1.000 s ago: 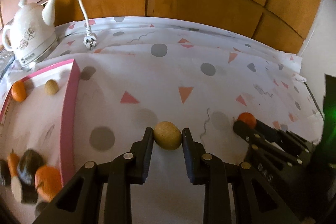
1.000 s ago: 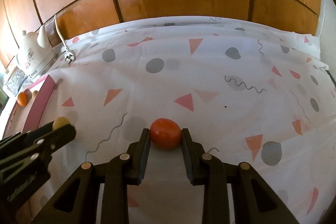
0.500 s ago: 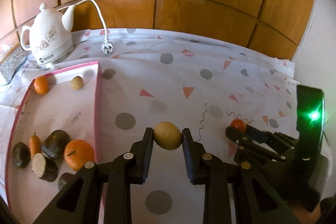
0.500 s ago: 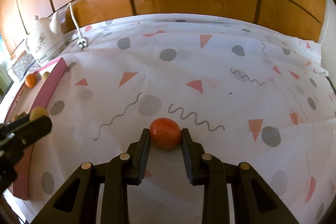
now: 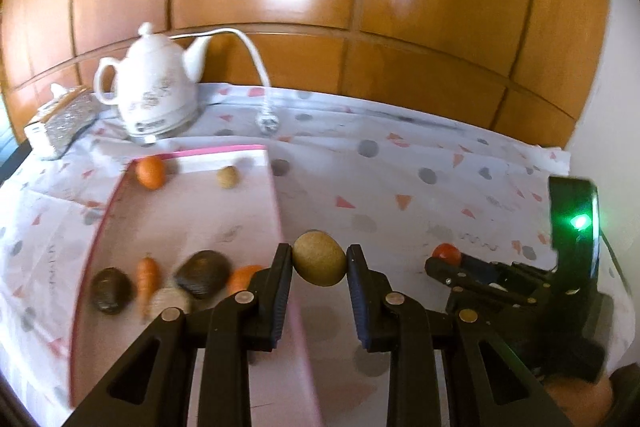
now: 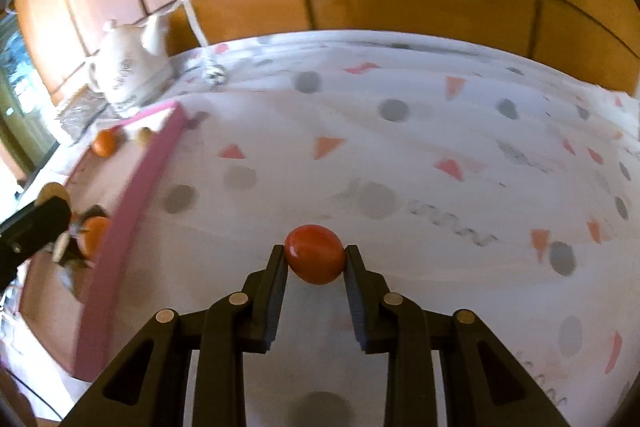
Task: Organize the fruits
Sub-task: 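Carry the tomato and yellow fruit over the tray with both tools, then open both tools to release the tomato and yellow fruit into the tray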
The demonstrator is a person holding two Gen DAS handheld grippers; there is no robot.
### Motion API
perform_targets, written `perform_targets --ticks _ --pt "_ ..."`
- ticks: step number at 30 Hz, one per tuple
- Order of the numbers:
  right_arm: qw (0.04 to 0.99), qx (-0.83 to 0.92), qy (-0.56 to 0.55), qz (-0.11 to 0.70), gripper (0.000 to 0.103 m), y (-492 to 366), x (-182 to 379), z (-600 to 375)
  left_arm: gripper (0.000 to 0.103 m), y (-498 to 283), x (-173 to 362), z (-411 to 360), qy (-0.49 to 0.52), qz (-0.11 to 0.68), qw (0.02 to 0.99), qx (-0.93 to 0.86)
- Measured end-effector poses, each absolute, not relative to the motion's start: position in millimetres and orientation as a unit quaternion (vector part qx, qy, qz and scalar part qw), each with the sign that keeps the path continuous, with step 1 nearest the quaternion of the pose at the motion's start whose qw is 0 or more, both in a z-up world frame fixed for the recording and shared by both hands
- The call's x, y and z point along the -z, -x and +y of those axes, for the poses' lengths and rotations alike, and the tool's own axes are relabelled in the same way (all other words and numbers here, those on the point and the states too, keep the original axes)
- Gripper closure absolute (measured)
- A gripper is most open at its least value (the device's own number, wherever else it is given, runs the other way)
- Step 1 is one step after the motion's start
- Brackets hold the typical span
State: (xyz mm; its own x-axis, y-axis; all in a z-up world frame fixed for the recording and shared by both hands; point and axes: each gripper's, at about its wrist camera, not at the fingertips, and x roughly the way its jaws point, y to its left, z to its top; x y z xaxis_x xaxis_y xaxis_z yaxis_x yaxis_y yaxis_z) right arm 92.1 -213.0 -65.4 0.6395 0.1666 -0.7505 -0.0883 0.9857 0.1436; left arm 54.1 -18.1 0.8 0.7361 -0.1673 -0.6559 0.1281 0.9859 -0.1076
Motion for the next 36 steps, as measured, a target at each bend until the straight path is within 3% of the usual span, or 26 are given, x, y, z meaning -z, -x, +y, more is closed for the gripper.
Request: perform_targets --ticks 19,25,36 --pt "0.884 -0.242 0.004 0.400 0.074 -125.1 11.8 -67.9 0.074 -36.5 16.5 91.3 0.079 0.360 0.928 -0.049" --pt "0.877 -0.251 0.013 0.409 0.074 -135.5 15.1 -46.2 0.062 -34.0 18.2 98.7 0.094 0.359 0.927 -0.055" --pt "0.878 -0.252 0.009 0.407 0.072 -127.2 17.9 -42.9 0.056 -27.7 14.9 104.5 0.091 0.351 0.929 -0.076"
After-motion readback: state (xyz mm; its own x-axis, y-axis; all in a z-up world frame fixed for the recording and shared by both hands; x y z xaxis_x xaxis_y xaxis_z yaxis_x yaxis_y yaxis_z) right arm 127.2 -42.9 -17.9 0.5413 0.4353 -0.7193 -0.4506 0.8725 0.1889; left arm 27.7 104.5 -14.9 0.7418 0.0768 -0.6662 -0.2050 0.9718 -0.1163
